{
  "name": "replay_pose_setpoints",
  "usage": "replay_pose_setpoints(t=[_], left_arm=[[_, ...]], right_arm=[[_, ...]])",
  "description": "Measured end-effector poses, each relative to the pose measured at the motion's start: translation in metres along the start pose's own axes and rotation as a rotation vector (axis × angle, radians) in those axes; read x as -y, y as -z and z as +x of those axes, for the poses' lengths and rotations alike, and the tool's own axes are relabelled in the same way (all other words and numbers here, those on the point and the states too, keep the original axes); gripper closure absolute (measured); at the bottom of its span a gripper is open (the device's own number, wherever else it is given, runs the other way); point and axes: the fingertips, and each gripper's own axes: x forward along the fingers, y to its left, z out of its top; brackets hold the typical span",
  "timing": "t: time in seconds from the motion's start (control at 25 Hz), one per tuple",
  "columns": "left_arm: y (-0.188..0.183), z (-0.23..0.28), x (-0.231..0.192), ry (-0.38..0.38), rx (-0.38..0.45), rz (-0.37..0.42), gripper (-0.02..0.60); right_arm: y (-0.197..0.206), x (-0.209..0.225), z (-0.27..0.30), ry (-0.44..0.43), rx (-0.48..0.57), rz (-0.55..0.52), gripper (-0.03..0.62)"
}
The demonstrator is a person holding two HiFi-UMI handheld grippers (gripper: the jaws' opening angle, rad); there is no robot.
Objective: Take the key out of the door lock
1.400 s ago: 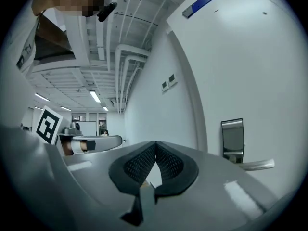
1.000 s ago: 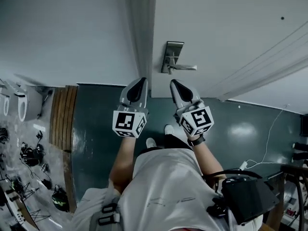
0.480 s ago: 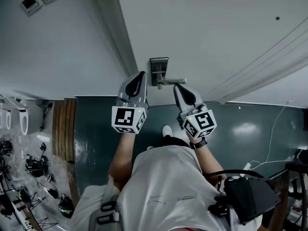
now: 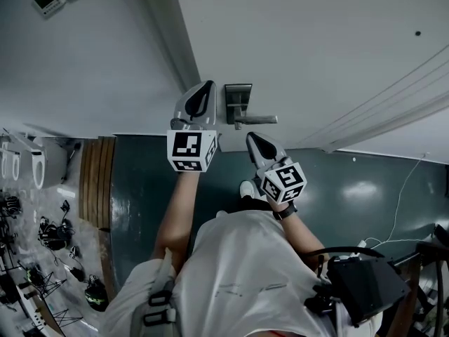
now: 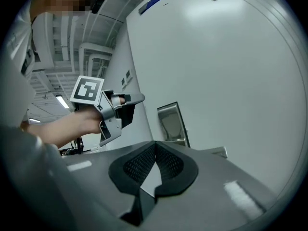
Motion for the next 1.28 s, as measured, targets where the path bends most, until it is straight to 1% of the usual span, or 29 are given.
replay_pose_setpoints(t=[0.08, 0.16, 0.4, 0.48, 0.56, 0.68, 0.8, 0.96, 1.08, 1.16, 1.24, 1.28], left_arm=[[0.005, 0.018, 0.000, -0.005, -0.010, -0.003, 0.581], [0.007, 0.022, -0.003, -0.009, -0.016, -0.004, 0.581], [0.012, 0.026, -0.009, -0.019, -0.032, -0.005, 0.581], [0.014, 0.027, -0.009, -0.018, -0.032, -0.005, 0.581], [0.016, 0.027, -0.009, -0.018, -0.030, -0.001, 0.581], [0.016, 0.028, -0.009, -0.016, -0.028, 0.007, 0.581], [0.015, 0.028, -0.009, -0.016, -0.029, 0.013, 0.581], [0.014, 0.028, -0.008, -0.019, -0.032, 0.018, 0.581], [0.014, 0.030, -0.008, -0.020, -0.035, 0.023, 0.581], [0.014, 0.031, -0.008, -0.019, -0.034, 0.030, 0.581], [0.014, 0.031, -0.007, -0.019, -0.038, 0.033, 0.581], [0.013, 0.030, -0.007, -0.019, -0.043, 0.033, 0.581]], right_arm=[[0.005, 0.016, 0.007, 0.002, -0.017, 0.019, 0.599], [0.014, 0.020, 0.011, 0.006, -0.038, 0.045, 0.599], [0.055, 0.036, 0.024, 0.021, -0.109, 0.189, 0.582], [0.068, 0.043, 0.031, 0.020, -0.129, 0.236, 0.556], [0.080, 0.050, 0.040, 0.016, -0.145, 0.291, 0.508], [0.090, 0.063, 0.052, 0.018, -0.151, 0.381, 0.470], [0.095, 0.071, 0.061, 0.020, -0.148, 0.438, 0.468], [0.109, 0.074, 0.074, -0.003, -0.170, 0.491, 0.473], [0.119, 0.081, 0.087, -0.014, -0.160, 0.593, 0.483], [0.117, 0.081, 0.095, -0.046, -0.128, 0.680, 0.498], [0.113, 0.079, 0.099, -0.081, -0.104, 0.739, 0.526], [0.111, 0.078, 0.099, -0.092, -0.097, 0.761, 0.530]])
